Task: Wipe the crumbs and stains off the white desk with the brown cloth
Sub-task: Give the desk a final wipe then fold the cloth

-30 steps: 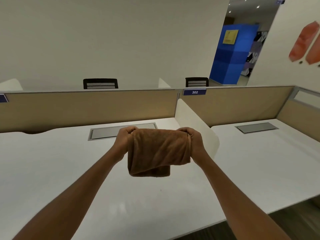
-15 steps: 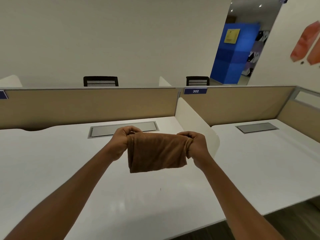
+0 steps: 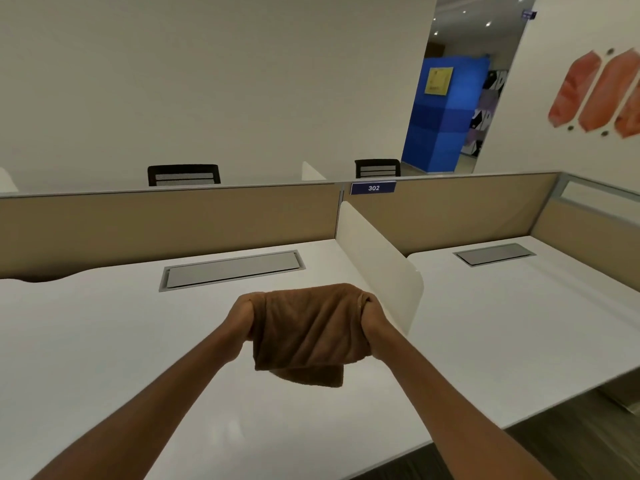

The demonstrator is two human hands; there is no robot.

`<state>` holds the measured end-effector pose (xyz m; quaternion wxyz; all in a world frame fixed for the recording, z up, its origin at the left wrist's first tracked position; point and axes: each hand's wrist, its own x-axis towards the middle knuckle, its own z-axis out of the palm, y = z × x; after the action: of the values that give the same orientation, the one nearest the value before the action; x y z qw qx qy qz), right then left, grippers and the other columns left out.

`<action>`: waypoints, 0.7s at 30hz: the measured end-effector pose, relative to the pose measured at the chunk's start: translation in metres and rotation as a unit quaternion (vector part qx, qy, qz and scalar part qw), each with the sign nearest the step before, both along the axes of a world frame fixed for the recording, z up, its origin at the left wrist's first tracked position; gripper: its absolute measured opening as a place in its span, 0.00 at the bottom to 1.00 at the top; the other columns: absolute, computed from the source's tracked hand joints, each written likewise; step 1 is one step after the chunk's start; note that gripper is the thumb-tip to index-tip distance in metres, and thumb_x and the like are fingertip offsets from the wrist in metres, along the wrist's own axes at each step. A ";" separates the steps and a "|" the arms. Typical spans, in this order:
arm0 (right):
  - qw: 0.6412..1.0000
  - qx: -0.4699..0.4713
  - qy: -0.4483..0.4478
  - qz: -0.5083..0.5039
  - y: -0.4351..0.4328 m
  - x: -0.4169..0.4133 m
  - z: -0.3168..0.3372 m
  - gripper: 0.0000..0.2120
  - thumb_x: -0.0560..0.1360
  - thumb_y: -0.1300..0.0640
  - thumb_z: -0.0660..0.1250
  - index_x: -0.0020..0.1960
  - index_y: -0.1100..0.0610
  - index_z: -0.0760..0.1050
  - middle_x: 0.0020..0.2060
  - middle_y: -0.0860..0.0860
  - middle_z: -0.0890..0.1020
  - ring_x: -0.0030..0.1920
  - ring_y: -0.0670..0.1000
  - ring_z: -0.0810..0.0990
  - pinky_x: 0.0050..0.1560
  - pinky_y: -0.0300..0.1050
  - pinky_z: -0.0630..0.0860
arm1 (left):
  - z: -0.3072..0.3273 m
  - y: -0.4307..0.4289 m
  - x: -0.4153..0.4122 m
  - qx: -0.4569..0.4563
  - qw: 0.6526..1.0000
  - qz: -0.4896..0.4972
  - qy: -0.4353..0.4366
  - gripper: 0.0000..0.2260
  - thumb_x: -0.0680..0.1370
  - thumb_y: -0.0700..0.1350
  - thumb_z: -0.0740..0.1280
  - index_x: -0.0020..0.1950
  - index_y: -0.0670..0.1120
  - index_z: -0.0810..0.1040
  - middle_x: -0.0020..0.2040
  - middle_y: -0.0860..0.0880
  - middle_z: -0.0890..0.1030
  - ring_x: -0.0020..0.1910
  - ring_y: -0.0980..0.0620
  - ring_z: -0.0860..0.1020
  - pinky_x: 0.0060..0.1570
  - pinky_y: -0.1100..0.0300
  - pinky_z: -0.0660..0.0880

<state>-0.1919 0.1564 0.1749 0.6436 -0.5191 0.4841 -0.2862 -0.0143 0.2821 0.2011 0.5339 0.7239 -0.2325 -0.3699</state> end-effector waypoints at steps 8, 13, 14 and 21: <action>0.971 0.200 -0.126 -0.022 -0.016 -0.015 -0.024 0.20 0.83 0.47 0.54 0.51 0.60 0.77 0.39 0.59 0.85 0.43 0.59 0.82 0.34 0.48 0.80 | -0.036 -0.004 0.012 -0.058 0.977 -0.010 0.207 0.19 0.79 0.52 0.53 0.50 0.39 0.76 0.46 0.39 0.82 0.42 0.42 0.80 0.44 0.52 0.76; 0.964 0.238 -0.115 -0.017 -0.036 -0.017 -0.041 0.26 0.80 0.46 0.51 0.46 0.61 0.81 0.38 0.60 0.86 0.37 0.60 0.85 0.34 0.52 0.81 | -0.046 -0.022 0.007 0.027 0.984 -0.091 0.151 0.31 0.71 0.67 0.64 0.53 0.40 0.82 0.51 0.41 0.84 0.50 0.41 0.83 0.43 0.54 0.78; 0.965 0.234 -0.117 -0.006 -0.041 -0.018 -0.044 0.25 0.79 0.46 0.52 0.44 0.61 0.82 0.39 0.59 0.86 0.38 0.60 0.85 0.38 0.53 0.81 | -0.048 -0.026 0.004 0.044 0.987 -0.082 0.133 0.29 0.65 0.65 0.71 0.52 0.42 0.82 0.51 0.42 0.84 0.50 0.41 0.82 0.42 0.54 0.78; 0.958 0.220 -0.138 0.118 -0.092 -0.021 -0.060 0.28 0.77 0.38 0.62 0.57 0.62 0.81 0.50 0.62 0.84 0.49 0.62 0.84 0.51 0.57 0.79 | -0.070 -0.077 0.005 0.104 0.980 -0.010 0.172 0.25 0.55 0.43 0.82 0.49 0.43 0.82 0.49 0.41 0.84 0.50 0.39 0.79 0.42 0.49 0.76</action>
<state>-0.2131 0.0641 0.1144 0.8319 -0.3736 0.3765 -0.1635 -0.0090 0.2048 0.1310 0.4838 0.6987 -0.1050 -0.5165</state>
